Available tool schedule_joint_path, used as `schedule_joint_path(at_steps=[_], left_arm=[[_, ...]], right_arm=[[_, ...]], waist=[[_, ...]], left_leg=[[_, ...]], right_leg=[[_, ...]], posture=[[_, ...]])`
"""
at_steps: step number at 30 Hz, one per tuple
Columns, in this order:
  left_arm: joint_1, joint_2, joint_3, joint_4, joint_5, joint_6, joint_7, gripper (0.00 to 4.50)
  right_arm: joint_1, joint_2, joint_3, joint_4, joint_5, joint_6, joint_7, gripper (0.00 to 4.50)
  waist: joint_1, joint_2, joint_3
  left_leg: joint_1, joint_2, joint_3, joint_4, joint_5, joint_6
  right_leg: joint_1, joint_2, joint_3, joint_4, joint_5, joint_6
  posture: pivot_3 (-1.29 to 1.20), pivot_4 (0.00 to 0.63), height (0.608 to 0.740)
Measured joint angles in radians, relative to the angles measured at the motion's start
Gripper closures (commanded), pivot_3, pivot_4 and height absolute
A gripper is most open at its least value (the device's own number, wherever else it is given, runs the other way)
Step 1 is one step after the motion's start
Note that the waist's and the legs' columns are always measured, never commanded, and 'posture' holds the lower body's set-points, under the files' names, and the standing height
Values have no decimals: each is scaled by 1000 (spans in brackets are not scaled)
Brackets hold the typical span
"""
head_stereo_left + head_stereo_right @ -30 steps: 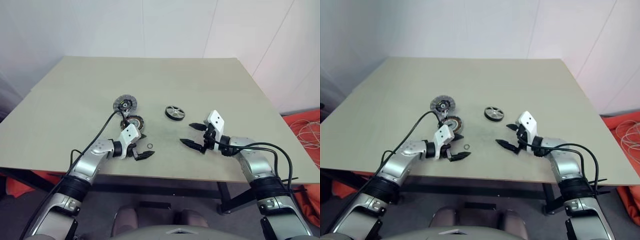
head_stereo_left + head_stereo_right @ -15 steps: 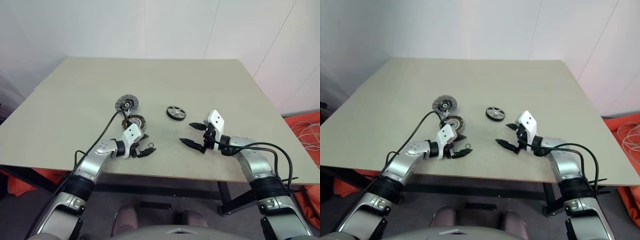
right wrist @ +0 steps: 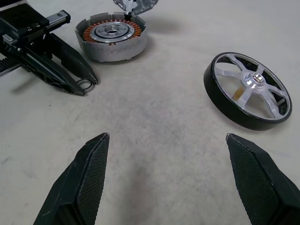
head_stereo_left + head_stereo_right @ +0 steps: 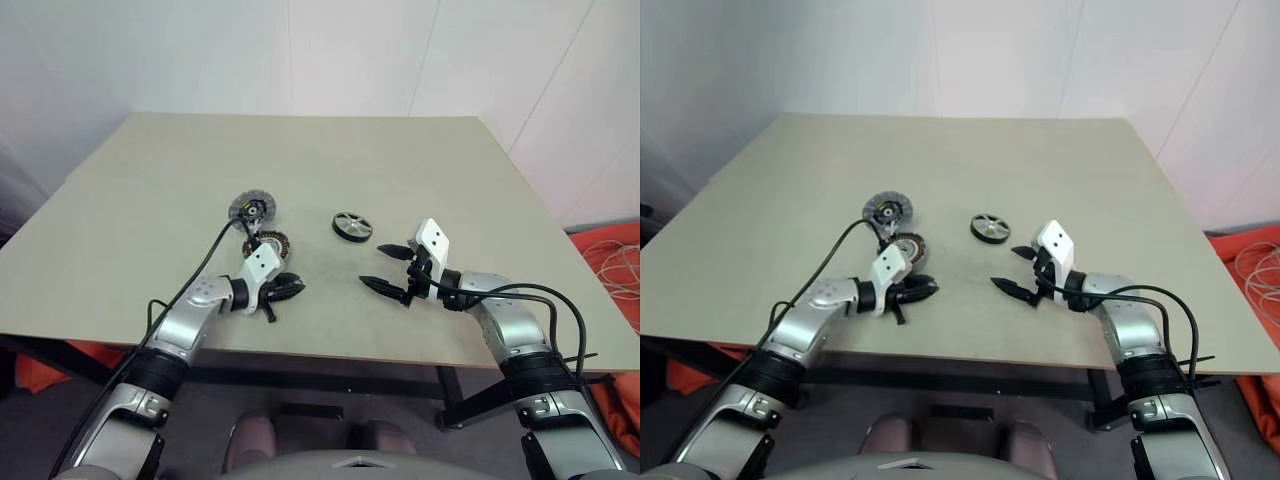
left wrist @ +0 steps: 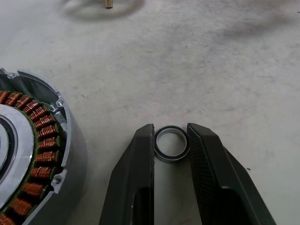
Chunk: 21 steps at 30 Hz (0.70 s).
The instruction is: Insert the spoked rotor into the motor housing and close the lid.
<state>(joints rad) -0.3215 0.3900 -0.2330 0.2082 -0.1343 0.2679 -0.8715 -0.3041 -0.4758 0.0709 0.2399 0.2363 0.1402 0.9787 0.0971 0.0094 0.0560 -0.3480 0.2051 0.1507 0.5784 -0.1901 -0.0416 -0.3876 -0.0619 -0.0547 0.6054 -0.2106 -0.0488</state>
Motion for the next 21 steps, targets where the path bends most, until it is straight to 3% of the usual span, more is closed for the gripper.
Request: schedule_joint_path(at_steps=[6, 11, 21], left_arm=[[60, 46, 6, -114, -22, 56, -21, 3794], [158, 140, 41, -271, -75, 152, -43, 3794], [247, 194, 253, -342, -149, 209, 42, 3794]], right_arm=[[0, 0, 0, 0, 0, 0, 0, 0], [1, -1, -1, 0, 1, 1, 0, 0], [1, 1, 0, -1, 1, 1, 11, 0]], waist=[[-3, 0, 0], [-4, 0, 0], [-4, 0, 0]], left_leg=[[-1, 1, 1, -1, 0, 0], [-1, 2, 1, -2, 0, 0], [0, 2, 1, -1, 0, 0]], right_leg=[[-3, 1, 0, 0, 0, 0], [-4, 2, 0, 0, -1, -2], [-3, 3, 0, 0, -1, -1]], posture=[[0, 0, 740], [0, 0, 740], [0, 0, 740]])
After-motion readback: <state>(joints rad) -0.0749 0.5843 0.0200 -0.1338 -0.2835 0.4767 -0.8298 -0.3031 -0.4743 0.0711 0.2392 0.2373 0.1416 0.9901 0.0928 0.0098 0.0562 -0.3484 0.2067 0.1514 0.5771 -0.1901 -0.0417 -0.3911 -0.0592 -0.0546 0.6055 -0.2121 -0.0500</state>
